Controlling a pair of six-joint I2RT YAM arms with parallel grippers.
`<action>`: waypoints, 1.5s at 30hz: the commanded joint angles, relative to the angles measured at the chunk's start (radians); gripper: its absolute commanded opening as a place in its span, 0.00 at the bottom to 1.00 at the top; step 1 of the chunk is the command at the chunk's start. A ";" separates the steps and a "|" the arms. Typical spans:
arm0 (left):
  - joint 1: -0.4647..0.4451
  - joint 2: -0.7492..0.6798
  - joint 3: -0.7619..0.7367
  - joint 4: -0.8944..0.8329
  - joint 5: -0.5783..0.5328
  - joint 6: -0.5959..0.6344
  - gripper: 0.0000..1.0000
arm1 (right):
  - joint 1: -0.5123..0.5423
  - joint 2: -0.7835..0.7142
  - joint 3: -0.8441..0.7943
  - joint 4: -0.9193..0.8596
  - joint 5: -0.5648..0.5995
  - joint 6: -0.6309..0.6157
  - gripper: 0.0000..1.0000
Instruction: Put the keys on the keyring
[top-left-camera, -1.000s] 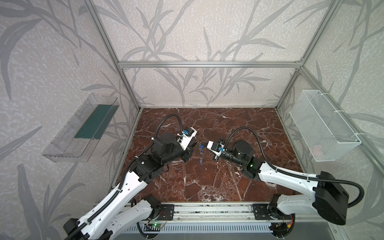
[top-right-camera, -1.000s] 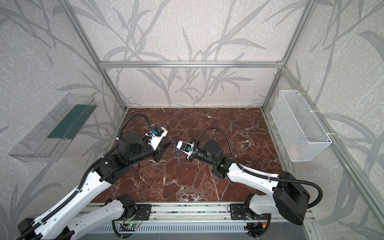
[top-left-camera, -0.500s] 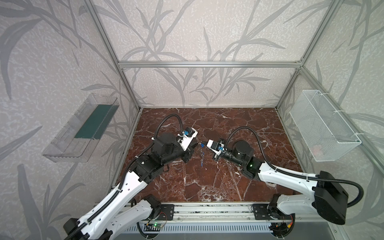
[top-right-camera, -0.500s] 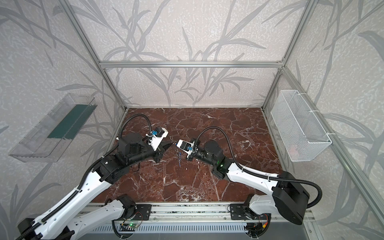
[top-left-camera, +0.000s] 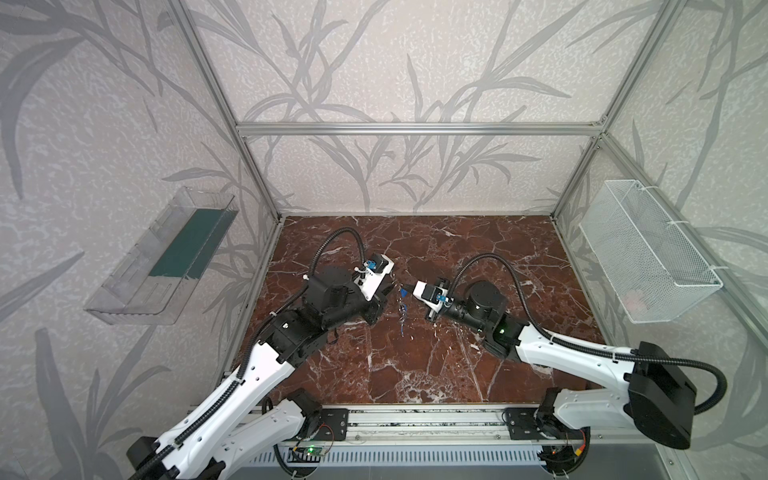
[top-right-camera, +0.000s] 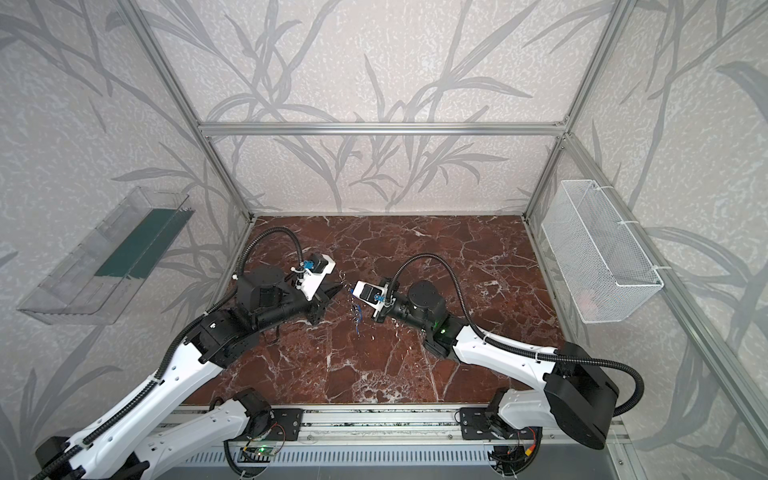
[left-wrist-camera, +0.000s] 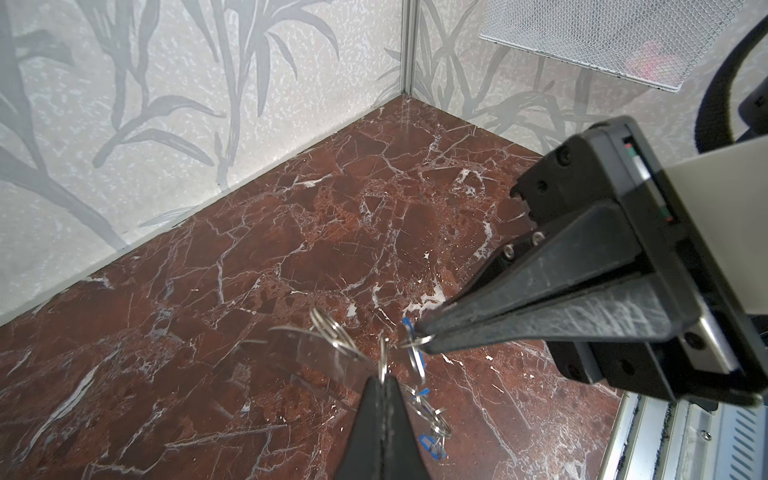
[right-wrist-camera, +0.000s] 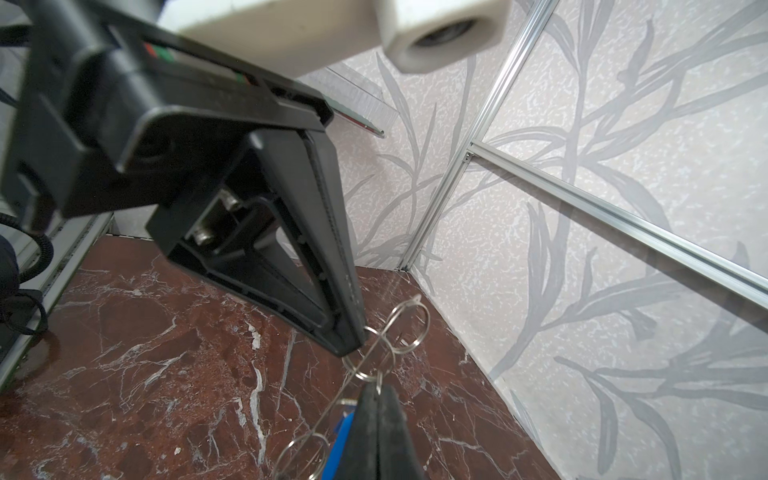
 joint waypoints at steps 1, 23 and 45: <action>-0.001 -0.003 0.026 0.020 0.016 0.003 0.00 | 0.009 0.004 0.011 0.032 -0.013 0.001 0.00; -0.001 -0.004 0.023 0.022 0.010 0.003 0.00 | 0.010 0.019 0.010 0.060 0.007 0.001 0.00; 0.000 -0.018 0.017 0.035 -0.019 -0.003 0.00 | 0.009 0.013 -0.027 0.061 0.015 0.037 0.00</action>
